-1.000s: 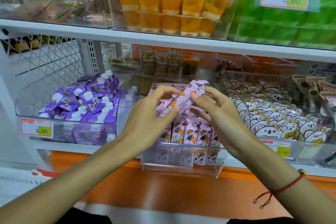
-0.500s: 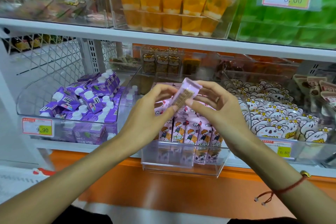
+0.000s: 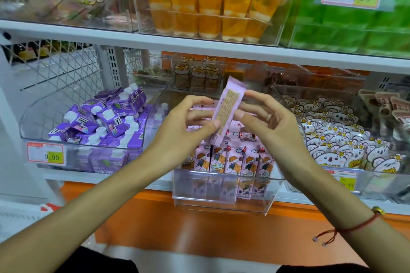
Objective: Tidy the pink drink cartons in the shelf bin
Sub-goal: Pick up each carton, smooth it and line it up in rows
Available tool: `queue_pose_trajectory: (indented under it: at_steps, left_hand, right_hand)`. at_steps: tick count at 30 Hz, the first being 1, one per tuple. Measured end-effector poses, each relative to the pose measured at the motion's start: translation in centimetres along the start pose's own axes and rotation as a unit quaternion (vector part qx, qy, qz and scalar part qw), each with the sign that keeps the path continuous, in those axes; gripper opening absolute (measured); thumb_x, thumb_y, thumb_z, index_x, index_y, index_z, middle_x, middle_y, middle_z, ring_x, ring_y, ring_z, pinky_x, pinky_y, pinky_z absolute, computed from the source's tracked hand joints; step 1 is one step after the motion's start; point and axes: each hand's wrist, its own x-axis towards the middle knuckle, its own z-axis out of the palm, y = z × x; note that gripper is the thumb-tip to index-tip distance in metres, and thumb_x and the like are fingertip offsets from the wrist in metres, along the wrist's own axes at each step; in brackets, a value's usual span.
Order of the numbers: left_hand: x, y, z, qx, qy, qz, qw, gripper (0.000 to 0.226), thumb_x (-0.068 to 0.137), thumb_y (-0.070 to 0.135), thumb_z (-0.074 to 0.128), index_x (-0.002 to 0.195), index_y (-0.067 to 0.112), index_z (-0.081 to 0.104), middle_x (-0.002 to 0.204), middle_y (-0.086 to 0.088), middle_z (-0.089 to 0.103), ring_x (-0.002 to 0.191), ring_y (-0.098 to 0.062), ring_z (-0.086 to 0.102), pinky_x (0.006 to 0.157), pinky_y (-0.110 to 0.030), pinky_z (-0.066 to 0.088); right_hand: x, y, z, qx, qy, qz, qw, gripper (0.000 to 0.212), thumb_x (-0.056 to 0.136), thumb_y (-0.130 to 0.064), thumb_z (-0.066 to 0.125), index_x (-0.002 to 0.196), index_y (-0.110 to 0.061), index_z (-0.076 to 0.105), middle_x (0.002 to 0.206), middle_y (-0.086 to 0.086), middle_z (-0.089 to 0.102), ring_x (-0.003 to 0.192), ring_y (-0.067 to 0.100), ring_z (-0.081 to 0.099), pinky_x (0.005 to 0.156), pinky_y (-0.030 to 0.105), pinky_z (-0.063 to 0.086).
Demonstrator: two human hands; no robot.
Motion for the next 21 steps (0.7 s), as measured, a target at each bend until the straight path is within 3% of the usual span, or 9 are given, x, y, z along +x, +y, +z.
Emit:
queue_pose_trajectory:
  at_steps: [4, 7, 13, 17, 19, 21]
  left_hand:
    - [0.01, 0.87, 0.2, -0.037, -0.021, -0.089, 0.995, 0.028, 0.08, 0.039, 0.068, 0.105, 0.03, 0.064, 0.08, 0.004, 0.076, 0.07, -0.006, 0.07, 0.063, -0.024, 0.059]
    - [-0.03, 1.09, 0.39, -0.07, -0.037, -0.139, 0.987, 0.025, 0.081, 0.042, 0.068, 0.102, 0.026, 0.068, 0.064, 0.008, 0.071, 0.056, -0.005, 0.065, 0.057, -0.022, 0.058]
    - [0.14, 0.97, 0.6, -0.076, -0.044, -0.158, 0.983, 0.026, 0.08, 0.045, 0.069, 0.096, 0.025, 0.068, 0.068, 0.006, 0.074, 0.057, -0.007, 0.068, 0.06, -0.024, 0.058]
    - [0.11, 0.72, 0.62, -0.067, -0.032, -0.143, 0.987, 0.024, 0.08, 0.042, 0.071, 0.098, 0.027, 0.065, 0.071, 0.006, 0.075, 0.061, -0.004, 0.069, 0.059, -0.017, 0.057]
    - [0.11, 0.43, 0.46, -0.04, -0.01, -0.1, 0.994, 0.027, 0.078, 0.039, 0.072, 0.102, 0.033, 0.062, 0.08, 0.007, 0.076, 0.072, -0.002, 0.071, 0.061, -0.011, 0.054]
    - [0.13, 0.22, 0.35, -0.028, 0.007, -0.049, 0.998, 0.03, 0.08, 0.03, 0.072, 0.104, 0.036, 0.056, 0.092, 0.006, 0.075, 0.081, -0.003, 0.071, 0.069, -0.013, 0.054]
  right_hand:
    - [0.2, 0.22, 0.04, 0.033, 0.022, 0.095, 0.995, 0.027, 0.086, -0.024, 0.068, 0.112, -0.021, 0.063, 0.084, 0.0, 0.076, 0.071, 0.009, 0.07, 0.059, 0.016, 0.052]
    - [0.29, 0.41, 0.09, 0.049, 0.036, 0.147, 0.987, 0.019, 0.085, -0.028, 0.069, 0.101, -0.017, 0.067, 0.073, 0.002, 0.074, 0.057, 0.01, 0.066, 0.053, 0.015, 0.05]
    - [0.33, 0.48, 0.09, 0.03, 0.033, 0.164, 0.986, 0.025, 0.085, -0.029, 0.068, 0.102, -0.011, 0.069, 0.075, 0.007, 0.071, 0.052, 0.01, 0.064, 0.049, 0.016, 0.05]
    - [0.23, 0.53, 0.04, 0.02, 0.015, 0.152, 0.988, 0.023, 0.089, -0.025, 0.064, 0.109, -0.013, 0.067, 0.083, 0.007, 0.073, 0.065, 0.016, 0.068, 0.053, 0.017, 0.051]
    - [0.18, 0.46, -0.02, 0.02, -0.03, 0.125, 0.992, 0.028, 0.091, -0.019, 0.061, 0.118, -0.022, 0.064, 0.099, 0.006, 0.074, 0.085, 0.019, 0.07, 0.067, 0.02, 0.055]
    - [0.01, 0.43, -0.07, 0.012, -0.077, 0.082, 0.994, 0.044, 0.088, -0.015, 0.064, 0.128, -0.033, 0.056, 0.113, -0.001, 0.069, 0.099, 0.011, 0.068, 0.082, 0.023, 0.056]
